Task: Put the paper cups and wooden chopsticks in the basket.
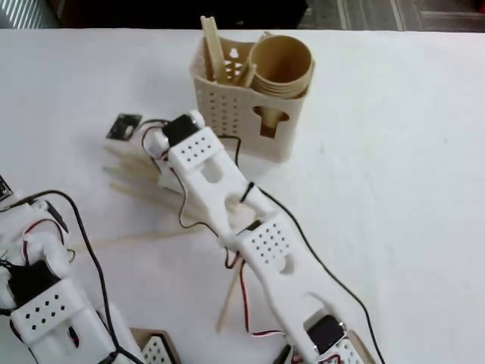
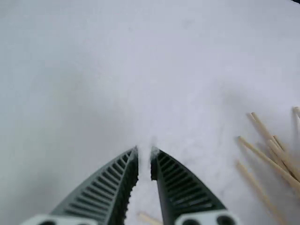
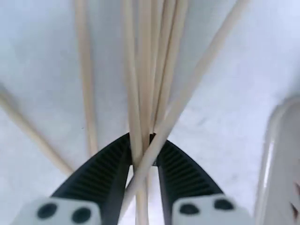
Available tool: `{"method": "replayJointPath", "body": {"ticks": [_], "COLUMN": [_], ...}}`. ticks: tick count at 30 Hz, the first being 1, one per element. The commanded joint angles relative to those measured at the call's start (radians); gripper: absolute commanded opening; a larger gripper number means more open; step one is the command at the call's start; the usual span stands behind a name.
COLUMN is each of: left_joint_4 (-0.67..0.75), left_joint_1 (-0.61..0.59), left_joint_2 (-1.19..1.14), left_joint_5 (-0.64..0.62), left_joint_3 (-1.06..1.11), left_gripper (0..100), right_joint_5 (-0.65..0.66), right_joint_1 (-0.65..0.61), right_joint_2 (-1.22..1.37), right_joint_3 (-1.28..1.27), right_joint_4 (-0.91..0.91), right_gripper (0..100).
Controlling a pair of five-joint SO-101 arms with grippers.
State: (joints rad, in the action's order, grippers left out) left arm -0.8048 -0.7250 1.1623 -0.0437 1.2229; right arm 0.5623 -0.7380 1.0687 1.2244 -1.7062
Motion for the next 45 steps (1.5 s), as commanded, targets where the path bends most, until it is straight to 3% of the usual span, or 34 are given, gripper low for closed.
{"method": "replayJointPath", "body": {"ticks": [1,6,18,29,45], "left_joint_4": [0.026,0.026,0.026,0.026,0.026], "left_joint_1": [-0.008,-0.010,-0.010,-0.010,-0.010], "left_joint_2": [0.021,0.021,0.021,0.021,0.021], "left_joint_5": [-0.009,-0.009,-0.009,-0.009,-0.009], "left_joint_3": [-0.006,-0.006,-0.006,-0.006,-0.006], "left_gripper": [7,7,7,7,7], "right_joint_5": [-0.026,-0.032,-0.032,-0.083,-0.270], "right_joint_1": [0.035,0.058,0.067,0.085,0.196], "right_joint_2": [-0.050,-0.124,-0.595,-0.871,-0.981], "right_joint_3": [0.060,0.015,-0.425,-0.474,-0.482], "right_joint_4": [-0.015,-0.019,-0.012,0.012,0.387], "right_gripper": [1.9,1.9,1.9,1.9,1.9]}}
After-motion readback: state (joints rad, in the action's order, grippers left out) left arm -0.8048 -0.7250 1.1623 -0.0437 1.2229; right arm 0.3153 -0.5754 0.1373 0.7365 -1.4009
